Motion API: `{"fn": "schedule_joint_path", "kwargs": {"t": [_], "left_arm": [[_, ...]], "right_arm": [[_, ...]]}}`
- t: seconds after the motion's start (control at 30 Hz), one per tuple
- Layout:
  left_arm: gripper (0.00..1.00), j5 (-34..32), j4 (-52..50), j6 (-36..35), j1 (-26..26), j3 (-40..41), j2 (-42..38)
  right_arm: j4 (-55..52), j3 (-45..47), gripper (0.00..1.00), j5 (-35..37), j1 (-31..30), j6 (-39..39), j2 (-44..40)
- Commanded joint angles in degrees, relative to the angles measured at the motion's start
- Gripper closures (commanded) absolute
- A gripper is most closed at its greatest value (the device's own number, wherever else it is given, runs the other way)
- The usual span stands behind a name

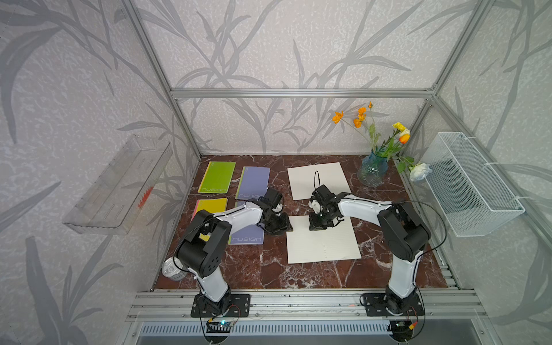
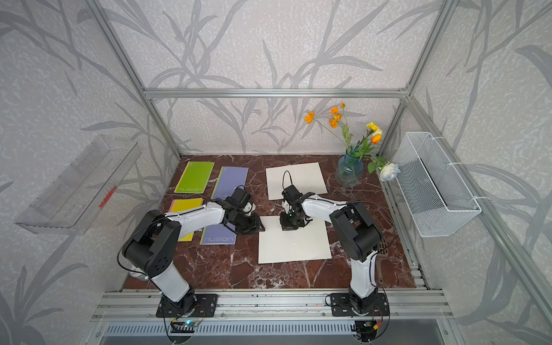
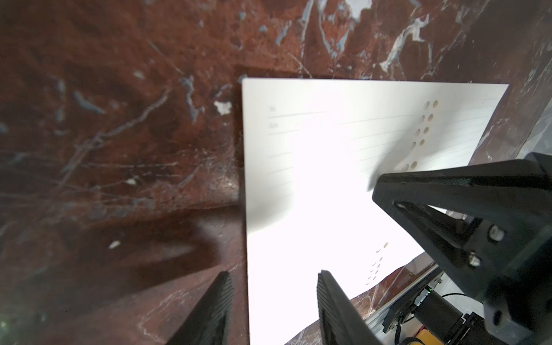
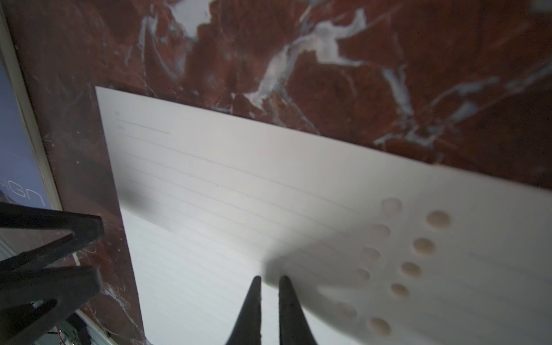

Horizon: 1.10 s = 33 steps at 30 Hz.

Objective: Close the notebook
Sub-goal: Close the notebook at the center of the board.

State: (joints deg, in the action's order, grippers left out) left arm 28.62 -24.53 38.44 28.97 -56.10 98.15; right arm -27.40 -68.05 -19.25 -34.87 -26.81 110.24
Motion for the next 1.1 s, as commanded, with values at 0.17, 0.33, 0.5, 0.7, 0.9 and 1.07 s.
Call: {"fn": "schedule_joint_path", "kwargs": {"t": [0.17, 0.33, 0.5, 0.7, 0.9, 1.07], "left_arm": [[0.52, -4.4, 0.0, -1.3, 0.7, -1.4, 1.5], [0.52, -7.1, -1.3, -2.1, 0.8, -2.8, 2.0], [0.52, -8.7, -2.8, -2.5, 1.2, -4.8, 3.8], [0.52, -13.6, -7.0, -2.6, 3.0, -8.3, 5.6], [0.52, -15.3, -8.6, -2.0, 5.2, -10.9, 7.5], [0.53, -13.1, -7.9, -2.0, 6.2, -11.9, 8.5]], "right_arm": [[-0.9, 3.8, 0.86, 3.3, -0.3, -0.3, 5.2], [-0.5, 4.2, 0.86, 3.1, -0.3, -0.2, 5.5], [-0.2, 4.4, 0.86, 2.9, -0.3, -0.3, 5.6], [0.1, 4.6, 0.86, 2.8, -0.3, -0.1, 5.8], [0.5, 4.8, 0.86, 2.5, -0.3, -0.1, 5.8], [1.1, 5.6, 0.86, 2.2, -0.3, -0.2, 5.5]]}}
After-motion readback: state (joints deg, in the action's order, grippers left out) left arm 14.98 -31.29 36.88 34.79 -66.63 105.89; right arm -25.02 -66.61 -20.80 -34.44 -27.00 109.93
